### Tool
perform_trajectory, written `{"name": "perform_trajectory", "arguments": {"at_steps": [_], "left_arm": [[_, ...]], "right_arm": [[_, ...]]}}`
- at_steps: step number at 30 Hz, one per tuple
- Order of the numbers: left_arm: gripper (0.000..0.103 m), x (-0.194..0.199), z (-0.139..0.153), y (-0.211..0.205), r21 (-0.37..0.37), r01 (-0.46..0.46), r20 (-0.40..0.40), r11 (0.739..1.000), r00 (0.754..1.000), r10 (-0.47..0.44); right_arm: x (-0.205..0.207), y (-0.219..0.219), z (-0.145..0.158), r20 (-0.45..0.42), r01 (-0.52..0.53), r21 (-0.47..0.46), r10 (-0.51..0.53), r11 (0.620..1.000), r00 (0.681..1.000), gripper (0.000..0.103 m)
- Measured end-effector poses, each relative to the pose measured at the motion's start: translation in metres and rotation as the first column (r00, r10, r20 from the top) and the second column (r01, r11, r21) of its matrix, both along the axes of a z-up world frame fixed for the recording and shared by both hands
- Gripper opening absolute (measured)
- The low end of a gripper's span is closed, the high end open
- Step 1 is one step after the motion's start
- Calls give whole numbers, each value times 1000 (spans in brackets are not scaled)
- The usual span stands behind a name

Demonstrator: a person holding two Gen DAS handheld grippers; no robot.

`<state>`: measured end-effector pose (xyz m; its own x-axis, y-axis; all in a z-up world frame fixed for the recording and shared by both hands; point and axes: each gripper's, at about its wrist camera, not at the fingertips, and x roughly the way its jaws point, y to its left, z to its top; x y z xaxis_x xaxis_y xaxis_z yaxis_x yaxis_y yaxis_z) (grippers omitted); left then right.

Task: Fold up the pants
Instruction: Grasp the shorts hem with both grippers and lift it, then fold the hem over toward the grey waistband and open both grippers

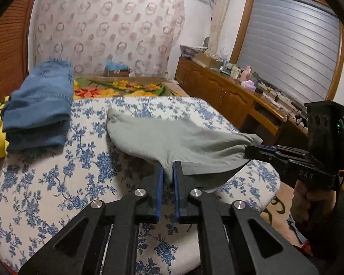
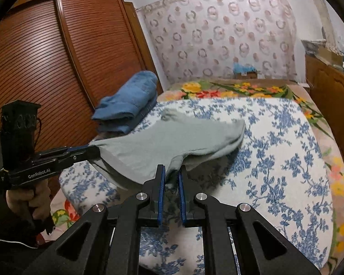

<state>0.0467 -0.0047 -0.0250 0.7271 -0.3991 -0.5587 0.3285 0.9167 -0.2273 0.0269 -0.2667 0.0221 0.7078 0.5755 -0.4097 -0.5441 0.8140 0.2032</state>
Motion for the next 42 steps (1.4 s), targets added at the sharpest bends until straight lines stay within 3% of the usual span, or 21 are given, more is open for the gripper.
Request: {"name": "perform_trajectory", "arguments": {"at_steps": [10, 19, 26, 32, 42], "left_arm": [[9, -23, 32, 5, -11, 7, 82, 1000, 997, -6], [9, -26, 30, 8, -20, 9, 83, 1000, 997, -7], [9, 6, 5, 10, -12, -8, 15, 1000, 1000, 8], [9, 47, 3, 4, 49, -33, 16, 998, 999, 33], [9, 108, -9, 3, 84, -62, -32, 994, 997, 65]], "right_arm": [[-39, -7, 25, 78, -36, 14, 35, 999, 996, 11], [-46, -12, 23, 90, -38, 19, 36, 999, 995, 11], [-16, -4, 11, 33, -9, 3, 9, 1000, 999, 11], [27, 7, 16, 31, 33, -3, -33, 999, 999, 11], [99, 36, 5, -24, 111, -55, -113, 992, 993, 11]]}}
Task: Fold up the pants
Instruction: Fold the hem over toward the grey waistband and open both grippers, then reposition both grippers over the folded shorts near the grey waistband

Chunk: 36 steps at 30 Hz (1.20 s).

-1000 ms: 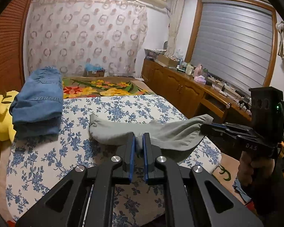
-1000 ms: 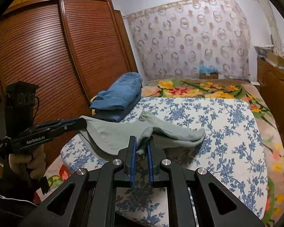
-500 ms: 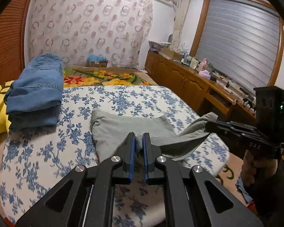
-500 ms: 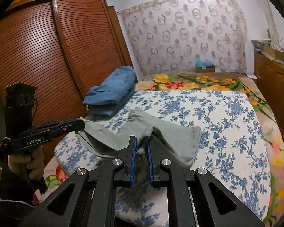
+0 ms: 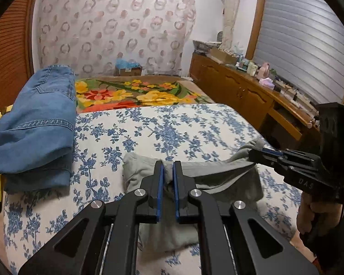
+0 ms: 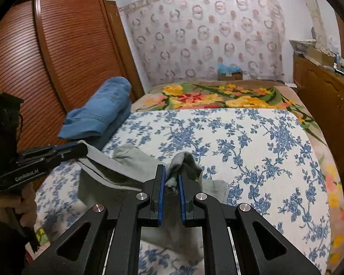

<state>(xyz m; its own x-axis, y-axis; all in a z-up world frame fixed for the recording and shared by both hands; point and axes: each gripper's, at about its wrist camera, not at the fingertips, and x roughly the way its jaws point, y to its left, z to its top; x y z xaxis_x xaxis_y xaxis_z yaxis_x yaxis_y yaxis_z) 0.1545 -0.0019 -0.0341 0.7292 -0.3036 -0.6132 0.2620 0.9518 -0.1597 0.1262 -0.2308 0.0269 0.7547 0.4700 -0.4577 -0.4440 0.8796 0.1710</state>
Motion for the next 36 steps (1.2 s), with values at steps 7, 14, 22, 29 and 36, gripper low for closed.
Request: {"name": "perform_trajectory", "arguments": {"at_steps": [7, 14, 22, 29, 36], "left_arm": [[42, 4, -12, -1, 40, -22, -20, 999, 1000, 23], [77, -11, -20, 7, 25, -25, -21, 999, 999, 26], [77, -29, -49, 14, 71, -37, -87, 997, 995, 43], [77, -27, -71, 17, 107, -38, -137, 994, 989, 52], [77, -25, -77, 16, 117, -36, -150, 992, 987, 54]], "right_arm": [[20, 13, -9, -31, 20, -21, -20, 1000, 999, 21], [2, -4, -8, 11, 43, -64, -42, 997, 999, 42], [-16, -22, -31, -49, -20, -108, 15, 994, 999, 42], [-3, -19, -40, -123, -33, -117, 19, 993, 992, 30], [0, -17, -43, -142, -61, -134, 42, 989, 989, 19]]}}
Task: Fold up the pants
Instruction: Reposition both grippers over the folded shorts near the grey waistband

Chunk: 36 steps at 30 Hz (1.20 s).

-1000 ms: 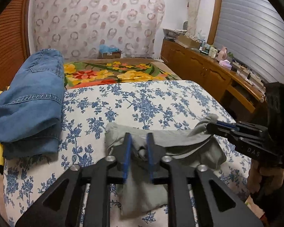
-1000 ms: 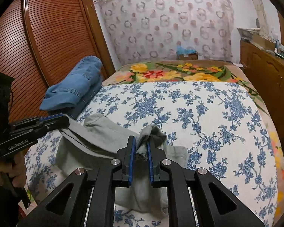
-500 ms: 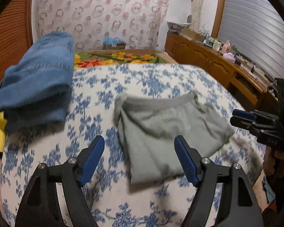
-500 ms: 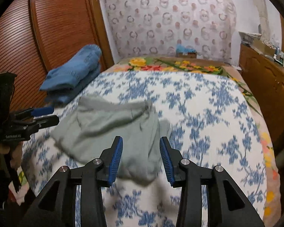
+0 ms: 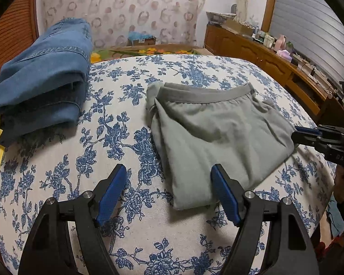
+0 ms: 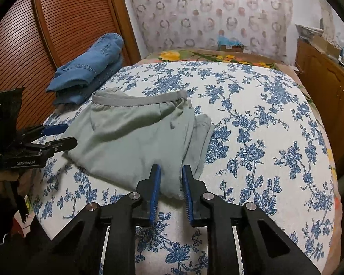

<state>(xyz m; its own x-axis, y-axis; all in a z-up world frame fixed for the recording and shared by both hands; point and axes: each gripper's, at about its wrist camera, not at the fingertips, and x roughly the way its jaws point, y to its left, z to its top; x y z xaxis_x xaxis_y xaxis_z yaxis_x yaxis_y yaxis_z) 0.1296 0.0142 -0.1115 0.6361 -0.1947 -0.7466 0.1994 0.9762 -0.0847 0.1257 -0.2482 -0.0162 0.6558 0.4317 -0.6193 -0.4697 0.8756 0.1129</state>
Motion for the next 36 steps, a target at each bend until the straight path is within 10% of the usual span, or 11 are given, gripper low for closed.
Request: {"name": "perform_trajectory", "arguments": {"at_steps": [20, 27, 32, 36], "left_arm": [[77, 3, -6, 1, -3, 7, -1, 1000, 1000, -7], [78, 3, -6, 2, -9, 4, 0, 1000, 1000, -4], [78, 3, -7, 2, -8, 5, 0, 1000, 1000, -5], [78, 3, -7, 2, -9, 4, 0, 1000, 1000, -4]], "right_arm": [[-8, -21, -1, 1, 16, 2, -16, 1000, 1000, 3], [-1, -17, 8, -2, 45, -11, -45, 999, 999, 13], [4, -14, 18, 9, 54, 12, -54, 998, 998, 53], [17, -6, 17, -1, 58, 11, -58, 998, 998, 56]]}}
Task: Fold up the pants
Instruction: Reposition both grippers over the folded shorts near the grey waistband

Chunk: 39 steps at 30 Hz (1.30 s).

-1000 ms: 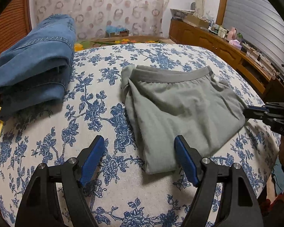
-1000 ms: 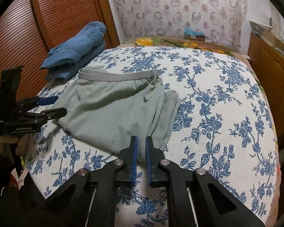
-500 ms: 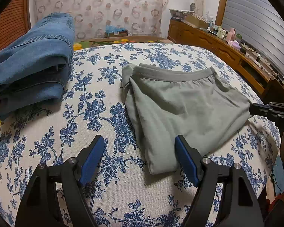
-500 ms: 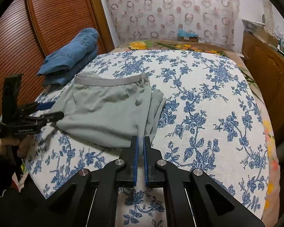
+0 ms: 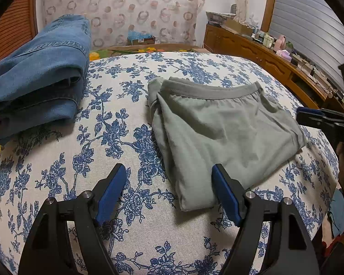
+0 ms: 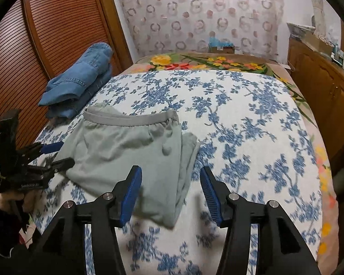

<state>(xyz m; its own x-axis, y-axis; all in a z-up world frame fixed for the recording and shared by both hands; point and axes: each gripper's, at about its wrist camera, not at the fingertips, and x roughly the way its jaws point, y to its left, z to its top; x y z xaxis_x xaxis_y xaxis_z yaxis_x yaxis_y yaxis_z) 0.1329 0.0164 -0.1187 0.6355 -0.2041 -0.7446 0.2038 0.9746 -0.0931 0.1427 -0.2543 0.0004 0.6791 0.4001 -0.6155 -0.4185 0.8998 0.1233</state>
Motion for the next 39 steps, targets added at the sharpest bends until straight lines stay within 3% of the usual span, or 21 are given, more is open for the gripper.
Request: {"name": "perform_trajectory", "arguments": {"at_steps": [14, 31, 39], "left_arm": [[78, 0, 0, 0, 0, 1, 0, 1000, 1000, -1], [78, -1, 0, 3, -16, -4, -4, 1000, 1000, 4], [78, 18, 20, 3, -23, 11, 14, 1000, 1000, -11]], "right_arm": [[36, 35, -17, -19, 20, -138, -23, 990, 1000, 58], [35, 37, -25, 15, 0, -151, 3, 989, 1000, 70], [35, 38, -25, 17, 0, -155, 2, 988, 1000, 70]]}}
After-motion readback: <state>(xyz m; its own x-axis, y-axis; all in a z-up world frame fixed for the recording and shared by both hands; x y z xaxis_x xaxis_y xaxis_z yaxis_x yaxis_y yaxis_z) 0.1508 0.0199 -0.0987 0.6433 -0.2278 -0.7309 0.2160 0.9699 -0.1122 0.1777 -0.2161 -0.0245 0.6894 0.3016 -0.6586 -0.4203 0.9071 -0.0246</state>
